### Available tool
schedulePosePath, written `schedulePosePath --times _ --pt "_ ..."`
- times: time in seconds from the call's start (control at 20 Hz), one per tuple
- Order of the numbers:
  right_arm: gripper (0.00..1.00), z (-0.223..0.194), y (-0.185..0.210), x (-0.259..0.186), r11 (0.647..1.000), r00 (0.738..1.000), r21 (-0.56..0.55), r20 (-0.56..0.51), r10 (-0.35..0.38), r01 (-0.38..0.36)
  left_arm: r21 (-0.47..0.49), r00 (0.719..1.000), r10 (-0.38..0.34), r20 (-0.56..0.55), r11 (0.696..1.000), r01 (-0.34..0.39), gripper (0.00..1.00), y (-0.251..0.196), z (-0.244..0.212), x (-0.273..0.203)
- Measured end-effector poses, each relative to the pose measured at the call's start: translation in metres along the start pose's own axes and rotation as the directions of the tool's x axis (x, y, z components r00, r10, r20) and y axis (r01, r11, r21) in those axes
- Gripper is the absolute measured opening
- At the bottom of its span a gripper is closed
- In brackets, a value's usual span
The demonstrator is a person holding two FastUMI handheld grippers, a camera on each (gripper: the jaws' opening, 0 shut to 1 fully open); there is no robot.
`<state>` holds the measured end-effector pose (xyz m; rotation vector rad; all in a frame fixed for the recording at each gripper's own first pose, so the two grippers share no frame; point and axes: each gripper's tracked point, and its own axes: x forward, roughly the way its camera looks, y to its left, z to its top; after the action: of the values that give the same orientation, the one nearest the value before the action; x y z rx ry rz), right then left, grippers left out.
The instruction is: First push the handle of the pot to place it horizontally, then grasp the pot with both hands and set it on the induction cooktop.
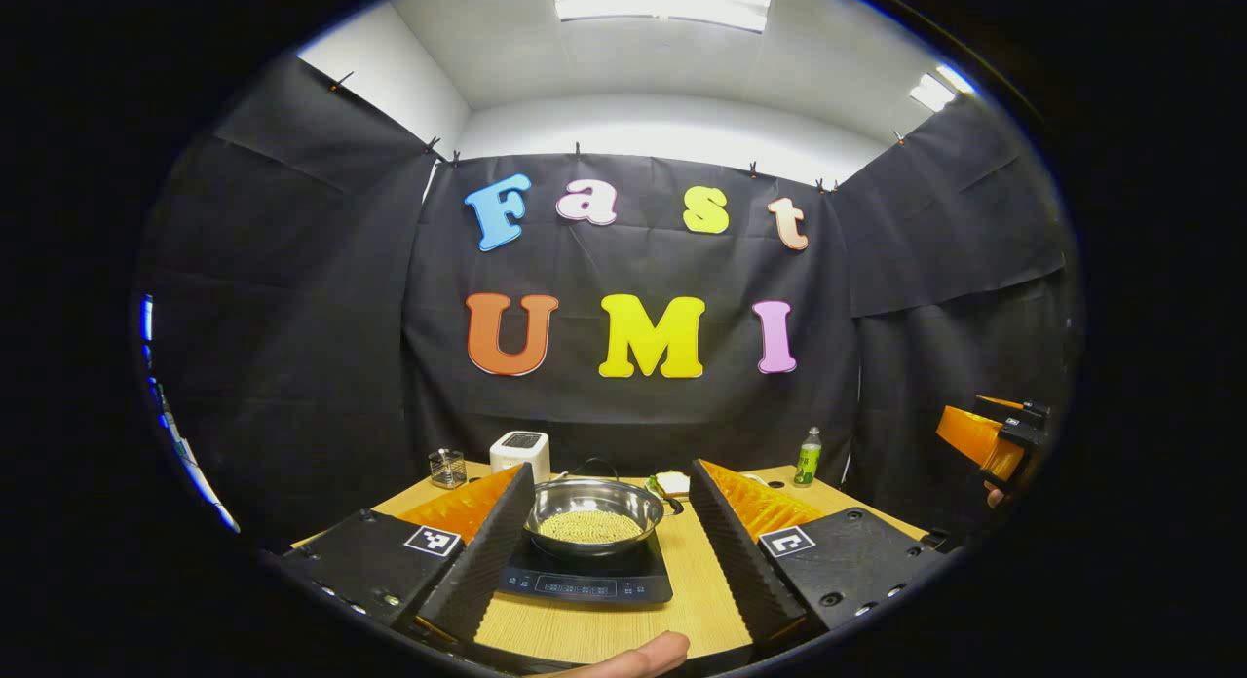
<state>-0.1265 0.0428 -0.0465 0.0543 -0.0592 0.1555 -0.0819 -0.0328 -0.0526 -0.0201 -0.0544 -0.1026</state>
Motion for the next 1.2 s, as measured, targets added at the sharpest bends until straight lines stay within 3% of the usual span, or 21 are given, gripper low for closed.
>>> schedulePosePath --times 1.2 --pt "0.95 -0.003 -0.001 -0.001 0.999 1.0 0.043 0.0 0.015 -0.015 -0.012 0.999 -0.053 0.001 0.999 0.053 0.95 -0.006 -0.004 -0.001"
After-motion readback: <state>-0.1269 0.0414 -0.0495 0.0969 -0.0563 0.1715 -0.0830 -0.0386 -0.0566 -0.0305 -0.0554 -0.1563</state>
